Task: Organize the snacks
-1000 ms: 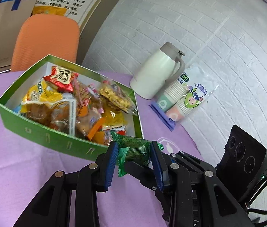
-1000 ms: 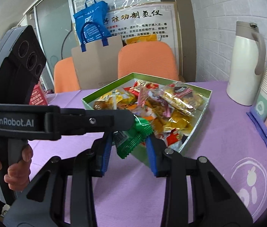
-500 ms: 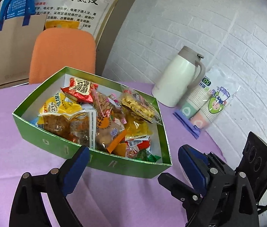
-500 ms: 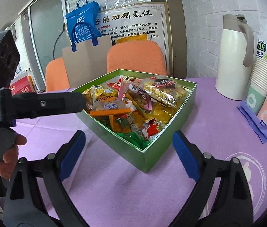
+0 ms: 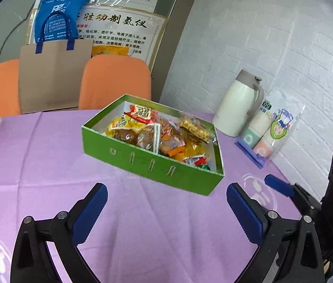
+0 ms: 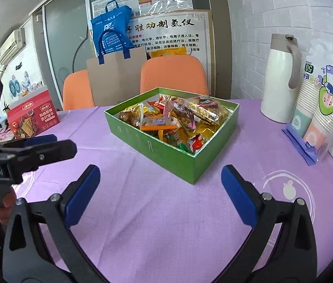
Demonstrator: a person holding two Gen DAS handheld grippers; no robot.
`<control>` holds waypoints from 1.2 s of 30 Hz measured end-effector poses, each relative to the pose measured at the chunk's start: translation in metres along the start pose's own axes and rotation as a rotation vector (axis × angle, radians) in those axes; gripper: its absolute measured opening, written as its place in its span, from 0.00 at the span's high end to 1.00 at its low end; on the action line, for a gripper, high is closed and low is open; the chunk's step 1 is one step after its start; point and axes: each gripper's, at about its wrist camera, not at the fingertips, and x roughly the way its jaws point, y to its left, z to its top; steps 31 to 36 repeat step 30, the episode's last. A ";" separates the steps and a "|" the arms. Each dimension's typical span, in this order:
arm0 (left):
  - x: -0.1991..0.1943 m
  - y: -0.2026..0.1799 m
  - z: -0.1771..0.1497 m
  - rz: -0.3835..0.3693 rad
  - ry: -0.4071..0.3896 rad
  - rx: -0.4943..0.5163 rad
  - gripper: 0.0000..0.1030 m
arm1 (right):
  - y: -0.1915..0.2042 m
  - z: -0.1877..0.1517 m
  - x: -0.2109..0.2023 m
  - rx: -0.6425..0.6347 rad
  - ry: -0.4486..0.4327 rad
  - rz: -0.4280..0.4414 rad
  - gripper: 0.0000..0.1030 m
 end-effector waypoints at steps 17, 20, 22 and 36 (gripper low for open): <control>-0.028 -0.015 -0.056 0.234 0.005 0.066 0.01 | -0.017 -0.039 -0.027 0.109 0.023 -0.144 0.01; -0.028 -0.013 -0.058 0.252 0.010 0.066 0.01 | -0.018 -0.039 -0.028 0.116 0.022 -0.142 0.01; -0.027 -0.012 -0.059 0.254 0.015 0.060 0.01 | -0.017 -0.038 -0.026 0.114 0.026 -0.142 0.01; -0.026 -0.008 -0.059 0.264 0.012 0.056 0.01 | -0.014 -0.038 -0.018 0.105 0.046 -0.130 0.01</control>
